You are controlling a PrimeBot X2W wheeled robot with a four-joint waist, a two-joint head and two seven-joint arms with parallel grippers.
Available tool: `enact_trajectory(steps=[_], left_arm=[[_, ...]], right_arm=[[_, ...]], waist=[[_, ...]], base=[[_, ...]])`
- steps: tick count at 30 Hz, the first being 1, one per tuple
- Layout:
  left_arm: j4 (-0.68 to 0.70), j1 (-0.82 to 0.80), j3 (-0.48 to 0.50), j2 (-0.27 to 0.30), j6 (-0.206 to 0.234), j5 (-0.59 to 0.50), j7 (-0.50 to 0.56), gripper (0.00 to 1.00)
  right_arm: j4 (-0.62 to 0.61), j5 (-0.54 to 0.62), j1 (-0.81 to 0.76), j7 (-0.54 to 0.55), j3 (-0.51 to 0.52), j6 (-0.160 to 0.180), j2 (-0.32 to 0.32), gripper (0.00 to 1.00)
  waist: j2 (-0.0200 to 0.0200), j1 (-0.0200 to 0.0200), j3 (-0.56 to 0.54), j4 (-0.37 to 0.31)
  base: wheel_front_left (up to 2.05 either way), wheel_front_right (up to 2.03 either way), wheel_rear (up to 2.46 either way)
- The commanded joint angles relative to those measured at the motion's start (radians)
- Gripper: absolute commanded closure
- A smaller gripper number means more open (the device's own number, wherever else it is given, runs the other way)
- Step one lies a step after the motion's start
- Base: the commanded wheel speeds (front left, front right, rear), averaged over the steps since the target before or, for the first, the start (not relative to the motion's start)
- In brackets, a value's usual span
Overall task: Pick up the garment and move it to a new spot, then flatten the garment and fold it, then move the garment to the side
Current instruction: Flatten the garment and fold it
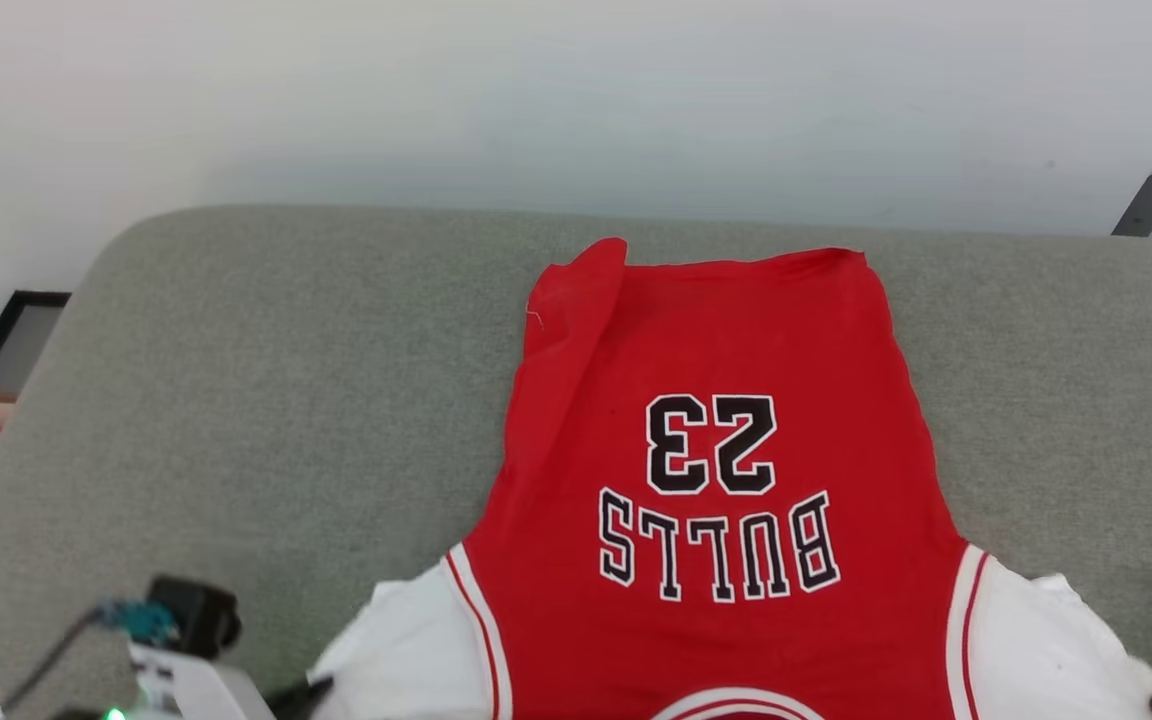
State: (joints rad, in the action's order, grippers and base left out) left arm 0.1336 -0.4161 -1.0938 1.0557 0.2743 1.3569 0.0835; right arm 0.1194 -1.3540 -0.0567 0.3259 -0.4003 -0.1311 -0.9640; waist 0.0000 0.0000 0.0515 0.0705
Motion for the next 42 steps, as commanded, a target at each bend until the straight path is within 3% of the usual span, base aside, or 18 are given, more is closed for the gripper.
enact_trajectory(steps=[1,8,13,16,17,18,19,20,21,34,42], left_arm=[[0.007,0.027,-0.014,-0.003,0.012,-0.007,-0.003,1.00],[-0.030,0.075,-0.038,-0.067,0.026,-0.016,-0.048,1.00],[-0.072,0.071,-0.043,-0.084,0.041,-0.042,-0.072,1.00],[-0.103,0.053,-0.042,-0.094,0.047,-0.079,-0.101,1.00],[-0.109,0.051,-0.041,-0.095,0.048,-0.085,-0.108,1.00],[-0.109,0.051,-0.041,-0.095,0.048,-0.085,-0.108,1.00],[-0.113,0.053,-0.041,-0.099,0.049,-0.084,-0.112,1.00],[-0.115,0.053,-0.041,-0.102,0.047,-0.085,-0.114,1.00],[-0.117,0.053,-0.042,-0.105,0.045,-0.089,-0.117,1.00],[-0.111,0.040,-0.039,-0.132,0.054,-0.113,-0.147,1.00],[-0.097,-0.010,-0.041,-0.167,0.062,-0.153,-0.140,1.00]], right_arm=[[-0.008,0.010,-0.032,0.005,0.011,0.001,-0.001,1.00],[-0.006,0.076,-0.072,0.022,0.049,0.001,0.053,1.00],[0.004,0.131,-0.066,0.044,0.071,0.001,0.086,1.00],[0.013,0.219,-0.040,0.058,0.096,0.001,0.113,1.00],[0.014,0.243,-0.036,0.064,0.099,0.001,0.121,0.85],[0.014,0.243,-0.036,0.064,0.099,0.001,0.121,0.85],[0.013,0.265,-0.034,0.069,0.103,0.001,0.128,0.59],[0.010,0.292,-0.028,0.073,0.110,0.001,0.135,0.13],[0.008,0.310,-0.022,0.081,0.118,0.001,0.144,0.00],[-0.164,0.486,-0.031,0.231,0.320,0.001,0.227,0.00],[-0.284,0.617,0.159,0.266,0.420,0.001,0.306,0.00]], waist=[[0.0000,0.0000,0.009,0.002],[0.0000,0.0000,0.030,0.002],[0.0000,0.0000,0.038,0.002],[0.0000,0.0000,0.046,0.002],[0.0000,0.0000,0.047,0.002],[0.0000,0.0000,0.047,0.002],[0.0000,0.0000,0.049,0.001],[0.0000,0.0000,0.050,0.000],[0.0000,0.0000,0.052,-0.001],[0.0000,0.0000,0.093,0.003],[0.0000,0.0000,0.151,0.043]], base=[[0.00,0.00,0.00],[0.00,0.00,0.00],[0.00,0.00,0.00],[0.00,0.00,0.00],[0.00,0.00,0.00],[0.00,0.00,0.00],[0.00,0.00,0.00],[0.00,0.00,0.00],[0.00,0.00,0.00],[0.00,0.00,0.00],[0.00,0.00,0.00]])
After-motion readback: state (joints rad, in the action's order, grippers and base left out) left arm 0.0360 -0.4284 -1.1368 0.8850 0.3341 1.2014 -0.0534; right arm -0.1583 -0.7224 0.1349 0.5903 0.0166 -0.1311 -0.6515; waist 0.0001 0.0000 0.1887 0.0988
